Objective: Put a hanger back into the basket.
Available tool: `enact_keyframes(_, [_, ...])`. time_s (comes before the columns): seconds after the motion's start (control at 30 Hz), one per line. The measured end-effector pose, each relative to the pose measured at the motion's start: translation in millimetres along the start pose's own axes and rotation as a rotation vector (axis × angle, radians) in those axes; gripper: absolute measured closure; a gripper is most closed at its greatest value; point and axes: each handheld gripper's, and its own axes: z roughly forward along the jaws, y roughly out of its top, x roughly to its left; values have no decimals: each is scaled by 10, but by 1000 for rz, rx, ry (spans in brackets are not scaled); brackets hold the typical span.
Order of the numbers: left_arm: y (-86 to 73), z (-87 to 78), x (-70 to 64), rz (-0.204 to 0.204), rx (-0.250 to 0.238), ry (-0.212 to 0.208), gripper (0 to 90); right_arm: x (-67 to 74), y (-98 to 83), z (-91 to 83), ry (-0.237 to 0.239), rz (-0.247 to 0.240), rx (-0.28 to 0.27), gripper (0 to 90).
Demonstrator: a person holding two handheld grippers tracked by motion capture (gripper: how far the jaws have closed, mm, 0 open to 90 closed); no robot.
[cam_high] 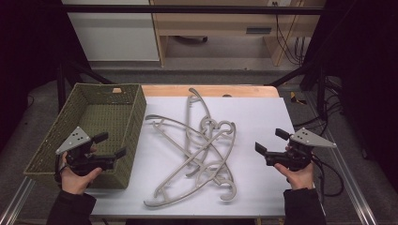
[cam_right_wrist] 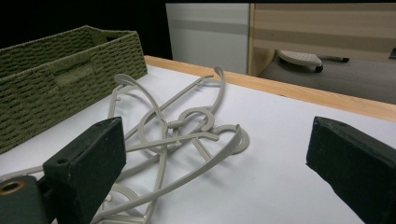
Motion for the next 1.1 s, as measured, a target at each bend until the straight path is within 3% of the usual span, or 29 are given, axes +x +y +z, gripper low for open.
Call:
enact_keyframes(0.4, [0, -3, -22, 11, 1, 0, 75, 81, 45, 20, 6, -2, 27, 53])
enact_keyframes(0.9, [-5, -3, -20, 15, 0, -3, 74, 388, 115, 239, 19, -39, 86, 85])
enact_keyframes(0.97, [-5, -3, -18, 13, 0, -2, 74, 441, 114, 276, 17, -65, 107, 100])
enact_keyframes(1.1, [-5, -8, -15, 12, -1, -3, 74, 527, 103, 356, 28, -62, 150, 141])
